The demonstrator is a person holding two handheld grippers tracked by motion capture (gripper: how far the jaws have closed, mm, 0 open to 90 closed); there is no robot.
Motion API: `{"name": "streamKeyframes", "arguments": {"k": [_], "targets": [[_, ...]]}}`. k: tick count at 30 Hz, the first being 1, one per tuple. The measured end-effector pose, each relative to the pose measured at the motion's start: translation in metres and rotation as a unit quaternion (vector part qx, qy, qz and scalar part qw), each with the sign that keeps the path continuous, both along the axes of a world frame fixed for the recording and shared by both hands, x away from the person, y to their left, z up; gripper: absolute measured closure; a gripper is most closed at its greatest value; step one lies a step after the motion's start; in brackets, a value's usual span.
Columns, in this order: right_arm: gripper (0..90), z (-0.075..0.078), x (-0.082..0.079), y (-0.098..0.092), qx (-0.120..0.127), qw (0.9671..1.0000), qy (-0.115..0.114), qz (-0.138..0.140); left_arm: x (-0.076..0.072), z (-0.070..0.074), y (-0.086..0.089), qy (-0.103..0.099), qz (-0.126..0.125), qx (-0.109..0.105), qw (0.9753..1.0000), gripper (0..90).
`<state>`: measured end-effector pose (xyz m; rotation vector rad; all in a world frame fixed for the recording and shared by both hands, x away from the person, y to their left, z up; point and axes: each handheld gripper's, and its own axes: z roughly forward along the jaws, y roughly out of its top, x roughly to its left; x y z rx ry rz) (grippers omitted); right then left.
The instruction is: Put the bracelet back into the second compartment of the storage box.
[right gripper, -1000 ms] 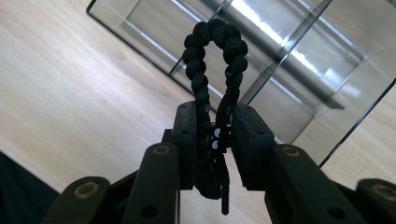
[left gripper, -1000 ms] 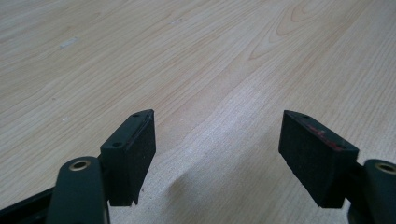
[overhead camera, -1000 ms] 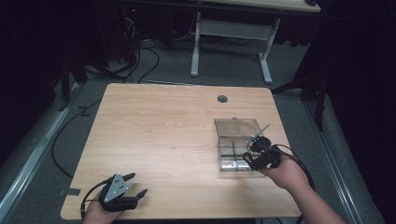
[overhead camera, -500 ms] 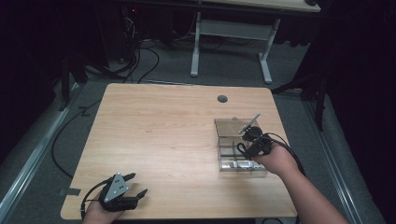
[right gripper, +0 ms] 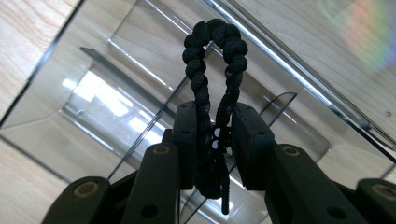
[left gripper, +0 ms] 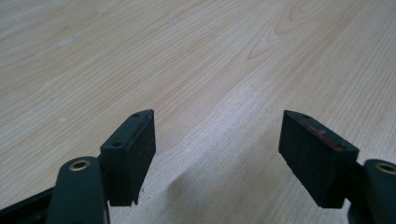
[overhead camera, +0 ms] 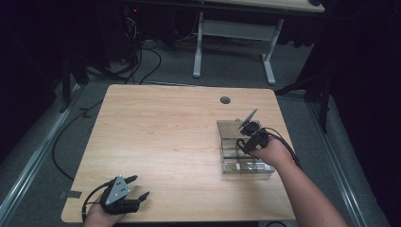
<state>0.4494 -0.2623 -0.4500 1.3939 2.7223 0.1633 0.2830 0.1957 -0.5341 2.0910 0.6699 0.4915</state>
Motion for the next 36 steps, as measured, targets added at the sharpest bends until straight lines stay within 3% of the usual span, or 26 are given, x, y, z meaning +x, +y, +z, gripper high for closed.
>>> {"name": "streamKeyframes", "arguments": {"k": [15,27,28,30,31,32,36], "targets": [[72.5,-0.021,0.014,-0.001,-0.025,0.9995,0.021,-0.001,0.0,0.0,0.0,-0.001,0.0,0.0,1.0,27.9],[72.8,-0.033,0.015,-0.004,-0.018,0.9992,0.033,-0.01,0.0,0.0,0.0,0.0,0.0,0.0,1.0,28.0],[72.8,-0.033,0.014,-0.003,-0.018,0.9988,0.039,-0.024,0.0,0.0,0.0,0.0,0.0,0.001,1.0,27.9],[72.7,-0.034,0.015,-0.006,-0.013,0.9994,0.032,-0.008,0.0,0.0,0.0,0.0,0.0,0.0,1.0,28.0],[72.6,-0.033,0.013,-0.005,-0.012,0.999,0.036,-0.024,0.0,0.0,0.0,0.0,0.0,0.001,1.0,28.0],[72.6,-0.034,0.015,-0.007,-0.01,0.9994,0.032,-0.009,0.0,0.0,0.0,0.0,0.0,0.001,1.0,28.0],[72.0,-0.034,0.016,-0.007,-0.009,0.9993,0.036,-0.009,0.0,0.0,0.0,0.0,0.0,0.001,1.0,28.0]]}}
